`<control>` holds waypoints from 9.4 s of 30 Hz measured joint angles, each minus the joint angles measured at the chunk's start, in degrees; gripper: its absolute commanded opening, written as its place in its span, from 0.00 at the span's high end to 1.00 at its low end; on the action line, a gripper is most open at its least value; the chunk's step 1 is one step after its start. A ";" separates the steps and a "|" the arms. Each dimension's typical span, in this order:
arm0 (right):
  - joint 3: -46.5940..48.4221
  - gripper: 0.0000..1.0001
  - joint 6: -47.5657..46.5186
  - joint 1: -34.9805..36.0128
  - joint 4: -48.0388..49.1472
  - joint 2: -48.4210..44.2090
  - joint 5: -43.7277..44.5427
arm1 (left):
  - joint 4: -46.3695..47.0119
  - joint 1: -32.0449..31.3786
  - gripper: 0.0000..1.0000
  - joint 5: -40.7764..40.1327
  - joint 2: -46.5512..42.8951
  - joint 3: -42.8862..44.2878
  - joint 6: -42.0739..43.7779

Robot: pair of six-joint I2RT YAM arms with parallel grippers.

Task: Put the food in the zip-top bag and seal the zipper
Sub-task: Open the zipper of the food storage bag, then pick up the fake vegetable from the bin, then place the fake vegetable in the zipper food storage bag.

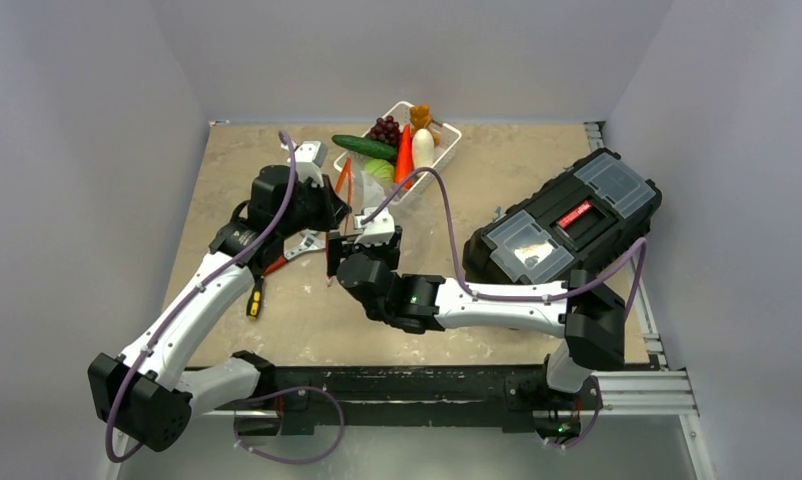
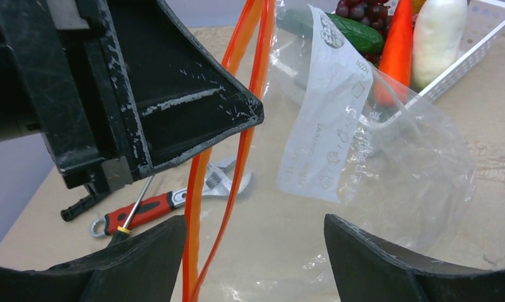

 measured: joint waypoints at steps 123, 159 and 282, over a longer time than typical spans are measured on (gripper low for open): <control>-4.26 1.00 -14.69 -22.95 -14.23 -25.68 -16.81 | 9.75 3.43 0.25 -7.91 3.91 -6.32 -29.49; 18.43 1.00 -9.75 -37.70 -30.12 -5.66 -13.90 | -6.45 0.28 0.21 -5.86 -5.31 5.03 -17.90; 23.54 1.00 -8.04 -54.27 -18.21 11.19 -63.45 | 72.41 -3.80 1.00 -4.04 34.80 11.61 -10.97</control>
